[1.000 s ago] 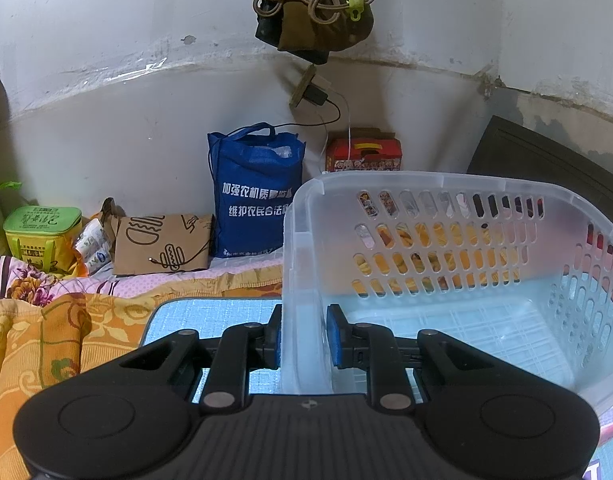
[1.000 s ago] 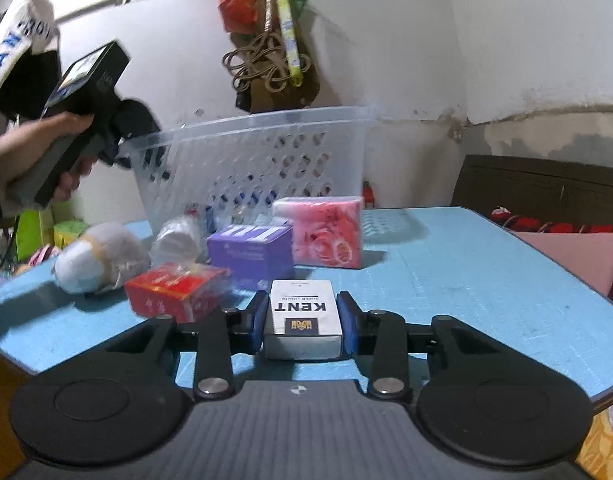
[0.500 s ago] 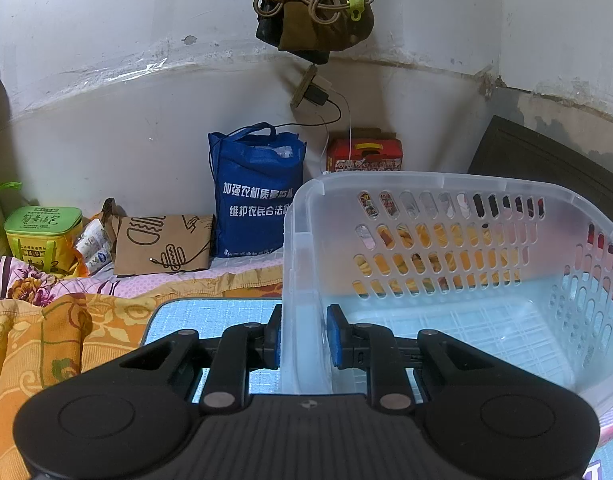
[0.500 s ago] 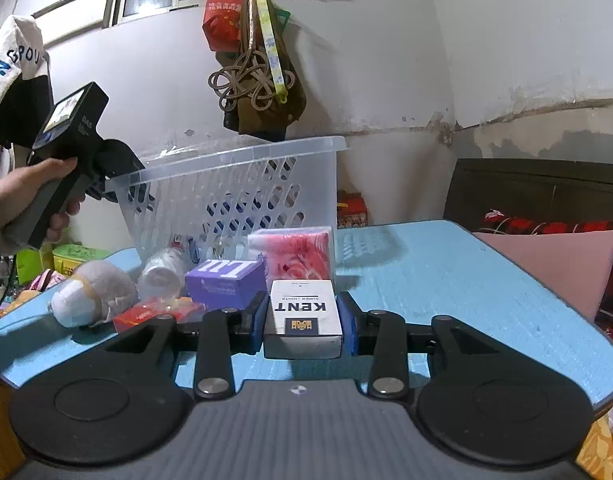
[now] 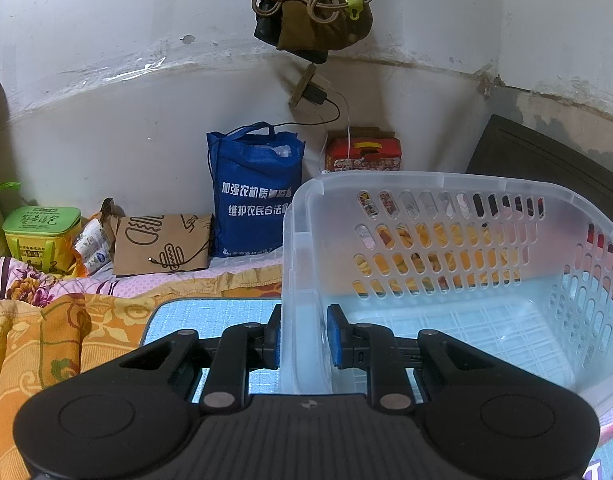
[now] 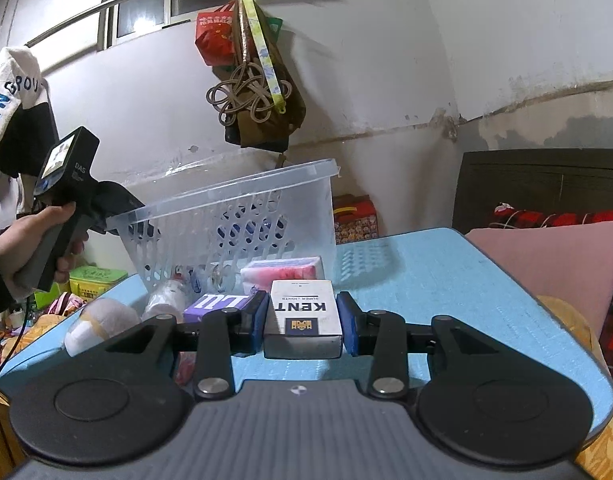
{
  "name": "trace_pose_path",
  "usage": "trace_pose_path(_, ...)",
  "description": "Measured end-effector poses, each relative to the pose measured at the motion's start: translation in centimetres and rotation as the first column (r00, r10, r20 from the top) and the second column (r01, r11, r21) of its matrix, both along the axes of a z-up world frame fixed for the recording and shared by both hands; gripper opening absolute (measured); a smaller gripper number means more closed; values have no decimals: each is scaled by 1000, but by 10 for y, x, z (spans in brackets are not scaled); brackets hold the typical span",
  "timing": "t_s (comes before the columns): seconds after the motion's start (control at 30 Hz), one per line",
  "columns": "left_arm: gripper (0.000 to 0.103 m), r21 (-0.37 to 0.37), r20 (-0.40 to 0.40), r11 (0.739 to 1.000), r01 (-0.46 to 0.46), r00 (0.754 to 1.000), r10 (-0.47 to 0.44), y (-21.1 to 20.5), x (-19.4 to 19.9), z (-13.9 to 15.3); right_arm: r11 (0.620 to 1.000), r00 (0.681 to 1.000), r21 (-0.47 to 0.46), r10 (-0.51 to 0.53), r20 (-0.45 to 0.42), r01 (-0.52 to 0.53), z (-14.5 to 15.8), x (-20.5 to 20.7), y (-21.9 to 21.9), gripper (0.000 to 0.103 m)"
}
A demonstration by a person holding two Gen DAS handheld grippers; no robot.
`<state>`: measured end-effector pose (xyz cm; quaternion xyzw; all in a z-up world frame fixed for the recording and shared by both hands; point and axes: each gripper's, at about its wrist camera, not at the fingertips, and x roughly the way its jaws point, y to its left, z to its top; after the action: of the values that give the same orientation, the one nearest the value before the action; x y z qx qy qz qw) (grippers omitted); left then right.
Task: Organize objects
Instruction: 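Lift the KENT box into the basket and open the right gripper, then grasp the pink tissue pack with the right gripper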
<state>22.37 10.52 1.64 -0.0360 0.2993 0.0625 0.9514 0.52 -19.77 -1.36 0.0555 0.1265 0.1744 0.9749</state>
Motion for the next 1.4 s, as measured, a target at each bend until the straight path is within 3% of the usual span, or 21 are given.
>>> trace_pose_path(0.1, 25, 0, 0, 1000, 2, 1000, -2, 1, 1, 0, 999, 999, 34, 33, 14, -33, 16, 1, -5, 40)
trace_pose_path(0.27, 25, -1, 0, 1000, 1, 1000, -1, 1, 1, 0, 992, 988, 52, 107, 115, -114, 68, 9, -3, 40)
trace_pose_path(0.4, 25, -6, -1, 1000, -3, 1000, 3, 1, 1, -1, 941, 958, 183, 273, 92, -285, 100, 41, -1, 40)
trace_pose_path(0.5, 25, -2, 0, 1000, -2, 1000, 2, 0, 2, -1, 969, 967, 63, 230, 105, -238, 114, 62, 21, 40)
trace_pose_path(0.63, 25, -2, 0, 1000, -3, 1000, 3, 0, 2, -1, 979, 978, -55, 199, 67, -196, 122, 104, 55, 40)
trace_pose_path(0.83, 25, -1, -1, 1000, -3, 1000, 3, -1, 2, -1, 975, 986, -146, 162, -45, -167, 111, 157, 86, 40)
trace_pose_path(0.93, 25, 2, 0, 1000, -1, 1000, 1, -1, 2, -2, 974, 983, -147, 162, -82, -173, 104, 173, 90, 41)
trace_pose_path(1.0, 25, 4, 1, 1000, 1, 1000, -1, -1, 1, -2, 976, 985, -140, 155, -74, -164, 103, 176, 90, 61)
trace_pose_path(1.03, 25, 3, 1, 1000, 1, 1000, -1, -1, 1, -3, 978, 987, -144, 144, -68, -152, 103, 176, 90, 85)
trace_pose_path(1.07, 25, 4, 1, 1000, 1, 1000, -1, -1, 1, -3, 980, 990, -143, 130, -55, -137, 105, 175, 90, 94)
trace_pose_path(1.4, 26, 9, 0, 1000, -3, 1000, 3, -3, 2, -2, 985, 995, -154, 76, -56, -84, 104, 173, 84, 94)
